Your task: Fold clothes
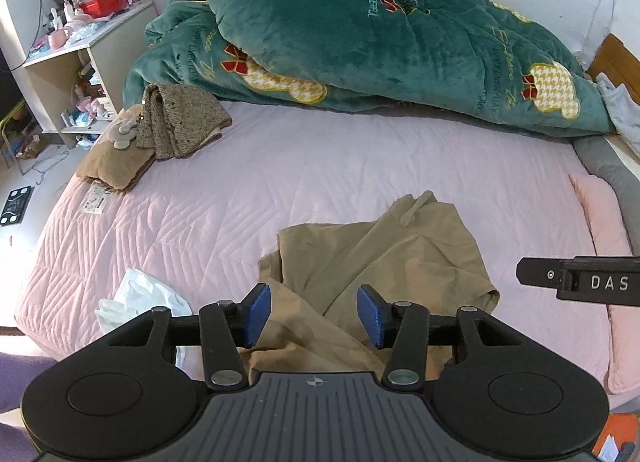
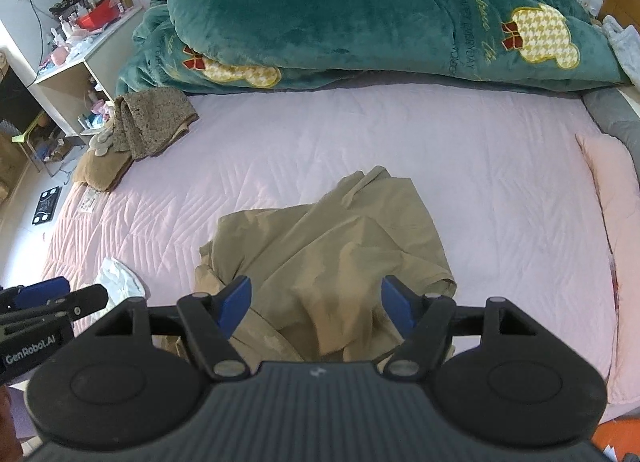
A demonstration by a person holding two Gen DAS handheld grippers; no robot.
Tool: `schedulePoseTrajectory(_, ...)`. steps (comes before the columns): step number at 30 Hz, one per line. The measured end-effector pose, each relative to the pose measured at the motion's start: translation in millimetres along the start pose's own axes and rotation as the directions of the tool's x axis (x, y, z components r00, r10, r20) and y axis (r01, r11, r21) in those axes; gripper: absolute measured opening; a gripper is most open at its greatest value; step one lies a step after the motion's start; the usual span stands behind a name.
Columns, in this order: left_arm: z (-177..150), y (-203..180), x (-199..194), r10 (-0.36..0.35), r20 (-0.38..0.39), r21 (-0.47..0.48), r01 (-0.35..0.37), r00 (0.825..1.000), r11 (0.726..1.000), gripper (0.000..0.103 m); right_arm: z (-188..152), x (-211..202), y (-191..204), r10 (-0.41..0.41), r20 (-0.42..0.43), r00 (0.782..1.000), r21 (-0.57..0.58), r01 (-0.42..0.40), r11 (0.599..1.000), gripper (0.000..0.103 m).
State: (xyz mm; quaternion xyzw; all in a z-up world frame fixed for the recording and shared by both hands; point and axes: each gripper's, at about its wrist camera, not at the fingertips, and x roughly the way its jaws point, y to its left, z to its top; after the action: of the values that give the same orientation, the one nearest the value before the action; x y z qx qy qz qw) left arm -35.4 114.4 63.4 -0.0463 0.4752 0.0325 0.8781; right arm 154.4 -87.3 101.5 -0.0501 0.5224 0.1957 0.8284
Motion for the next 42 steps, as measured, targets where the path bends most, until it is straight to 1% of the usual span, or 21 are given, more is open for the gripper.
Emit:
schedulePoseTrajectory(7, 0, -3, -1, -0.008, 0.004, 0.011, 0.008, 1.0, 1.0, 0.05, -2, -1, -1, 0.006, 0.0, 1.0, 0.0, -0.006, 1.0, 0.072)
schedulePoseTrajectory(42, 5, 10, 4, 0.003, 0.005, -0.013, -0.003, 1.0, 1.0, 0.05, 1, 4, 9, 0.014, -0.003, 1.0, -0.012, -0.014, 1.0, 0.073)
